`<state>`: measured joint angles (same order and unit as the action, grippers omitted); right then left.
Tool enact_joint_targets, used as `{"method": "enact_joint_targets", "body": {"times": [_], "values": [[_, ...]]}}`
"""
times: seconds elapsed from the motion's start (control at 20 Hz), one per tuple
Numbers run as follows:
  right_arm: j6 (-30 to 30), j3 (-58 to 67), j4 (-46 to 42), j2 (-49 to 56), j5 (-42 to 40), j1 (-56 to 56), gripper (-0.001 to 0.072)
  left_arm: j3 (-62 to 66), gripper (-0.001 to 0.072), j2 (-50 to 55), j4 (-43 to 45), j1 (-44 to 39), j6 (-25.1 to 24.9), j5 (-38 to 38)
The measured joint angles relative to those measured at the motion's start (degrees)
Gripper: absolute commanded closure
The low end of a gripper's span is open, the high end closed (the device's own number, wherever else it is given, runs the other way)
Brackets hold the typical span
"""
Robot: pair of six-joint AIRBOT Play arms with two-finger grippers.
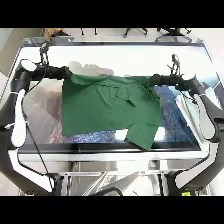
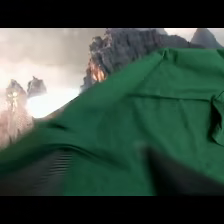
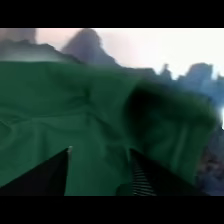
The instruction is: Fold the shirts.
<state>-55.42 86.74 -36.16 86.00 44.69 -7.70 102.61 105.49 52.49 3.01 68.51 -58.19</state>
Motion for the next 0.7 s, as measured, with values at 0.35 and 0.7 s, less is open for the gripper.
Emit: {"method": "enact_joint_targets", "body": {"times": [0.35, 0.7], "values": [[0.0, -2.6, -5.2, -8.6, 16.7, -13.8, 0.0277, 6.9, 0.0009, 0.8, 0.6, 8.8, 7.9, -21.4], [2.6, -20.4, -7.8, -17.9, 24.0, -25.1, 0.0277, -28.9, 0.0009, -13.3, 8.3, 15.5, 9.1, -23.9]]}}
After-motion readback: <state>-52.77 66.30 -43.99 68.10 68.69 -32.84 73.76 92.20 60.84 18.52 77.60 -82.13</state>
